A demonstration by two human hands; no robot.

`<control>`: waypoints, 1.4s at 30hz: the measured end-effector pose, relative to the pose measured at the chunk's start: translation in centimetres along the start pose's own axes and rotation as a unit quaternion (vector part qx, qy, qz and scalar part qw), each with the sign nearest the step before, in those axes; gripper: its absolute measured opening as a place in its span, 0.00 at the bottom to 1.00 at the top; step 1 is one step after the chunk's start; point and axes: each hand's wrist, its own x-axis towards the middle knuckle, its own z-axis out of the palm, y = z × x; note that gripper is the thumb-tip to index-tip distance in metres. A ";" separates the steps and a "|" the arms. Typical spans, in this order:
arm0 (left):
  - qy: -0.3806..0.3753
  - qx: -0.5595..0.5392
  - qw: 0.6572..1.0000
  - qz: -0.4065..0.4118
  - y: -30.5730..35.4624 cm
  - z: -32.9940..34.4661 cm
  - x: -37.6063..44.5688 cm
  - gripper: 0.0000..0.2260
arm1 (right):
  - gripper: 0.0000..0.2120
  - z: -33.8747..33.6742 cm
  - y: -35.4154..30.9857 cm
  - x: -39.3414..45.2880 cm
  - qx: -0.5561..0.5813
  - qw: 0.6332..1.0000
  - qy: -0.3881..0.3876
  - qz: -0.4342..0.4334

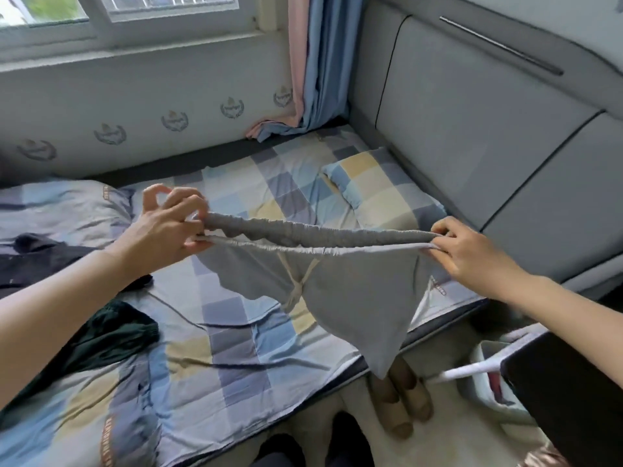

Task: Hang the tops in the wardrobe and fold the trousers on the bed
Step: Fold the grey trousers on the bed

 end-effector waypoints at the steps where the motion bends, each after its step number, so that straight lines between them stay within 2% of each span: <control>1: -0.019 0.004 0.999 -0.038 0.8 -0.3 -0.1 0.12 | 0.06 -0.2 1.2 1.1 0.060 0.998 -0.016 -0.009; 4: -0.064 -0.043 0.992 -0.099 2.5 -0.7 -0.6 0.13 | 0.04 -0.8 3.2 3.7 0.145 0.987 -0.047 -0.059; 6: -0.051 -0.106 0.977 -0.178 3.7 -0.9 -1.2 0.14 | 0.04 -1.1 3.9 5.0 0.173 0.981 -0.054 -0.073; 8: -0.031 -0.169 0.932 -0.320 4.9 -1.1 -1.8 0.16 | 0.05 -1.4 4.4 6.3 0.224 0.971 -0.062 -0.046; 9: -0.019 -0.211 0.894 -0.394 5.4 -1.2 -2.4 0.16 | 0.07 -1.4 4.5 7.2 0.271 0.959 -0.078 -0.024; 11: -0.013 -0.312 0.824 -0.473 6.1 -1.5 -3.1 0.10 | 0.09 -1.4 4.5 8.1 0.413 0.901 -0.124 0.046; 13: 0.001 -0.359 0.781 -0.511 6.7 -2.2 -3.9 0.09 | 0.11 -1.2 4.3 9.2 0.504 0.840 -0.177 0.092; 14: 0.009 -0.374 0.767 -0.522 6.9 -2.4 -4.1 0.10 | 0.10 -1.1 4.2 9.8 0.516 0.829 -0.193 0.099; 16: 0.026 -0.388 0.747 -0.539 7.3 -2.8 -4.8 0.12 | 0.08 -0.5 3.6 11.2 0.483 0.847 -0.197 0.101; 18: 0.053 -0.352 0.750 -0.557 7.5 -2.7 -5.3 0.14 | 0.08 0.3 2.8 12.4 0.451 0.868 -0.178 0.109; 20: 0.103 -0.315 0.746 -0.578 7.3 -2.6 -5.8 0.15 | 0.10 1.2 1.3 13.7 0.477 0.851 -0.179 0.127; 23: 0.174 -0.357 0.689 -0.606 6.6 -2.6 -6.1 0.14 | 0.10 2.6 -1.5 15.4 0.567 0.782 -0.188 0.179; 26: 0.174 -0.400 0.643 -0.629 5.2 -2.2 -7.0 0.05 | 0.07 3.9 -4.5 16.8 0.647 0.710 -0.201 0.194; 27: 0.163 -0.426 0.628 -0.630 4.7 -2.0 -7.5 0.04 | 0.06 4.3 -5.2 17.1 0.654 0.706 -0.204 0.179; 28: 0.144 -0.456 0.614 -0.629 3.9 -1.8 -8.3 0.04 | 0.06 5.0 -6.1 17.4 0.635 0.727 -0.206 0.160; 31: 0.060 -0.517 0.574 -0.632 2.3 -0.7 -11.8 0.08 | 0.12 6.8 -7.8 17.5 0.448 0.871 -0.177 0.093; 32: 0.021 -0.530 0.573 -0.625 2.2 -0.2 -13.2 0.09 | 0.14 7.4 -8.2 17.5 0.395 0.899 -0.174 0.076; 33: -0.019 -0.547 0.571 -0.613 2.2 0.3 -14.7 0.09 | 0.15 7.9 -8.6 17.3 0.376 0.905 -0.187 0.067; 36: -0.120 -0.613 0.534 -0.570 2.1 1.8 -18.9 0.11 | 0.16 9.8 -9.7 17.0 0.351 0.894 -0.271 0.066; 38: -0.212 -0.634 0.501 -0.550 2.0 2.6 -21.3 0.12 | 0.11 10.8 -10.3 16.6 0.335 0.877 -0.339 0.064; 40: -0.299 -0.635 0.470 -0.535 1.6 3.4 -23.4 0.17 | 0.09 12.0 -10.8 16.3 0.345 0.833 -0.426 0.076; 42: -0.331 -0.655 0.416 -0.537 1.2 3.9 -24.8 0.23 | 0.09 12.8 -11.0 16.0 0.362 0.787 -0.492 0.091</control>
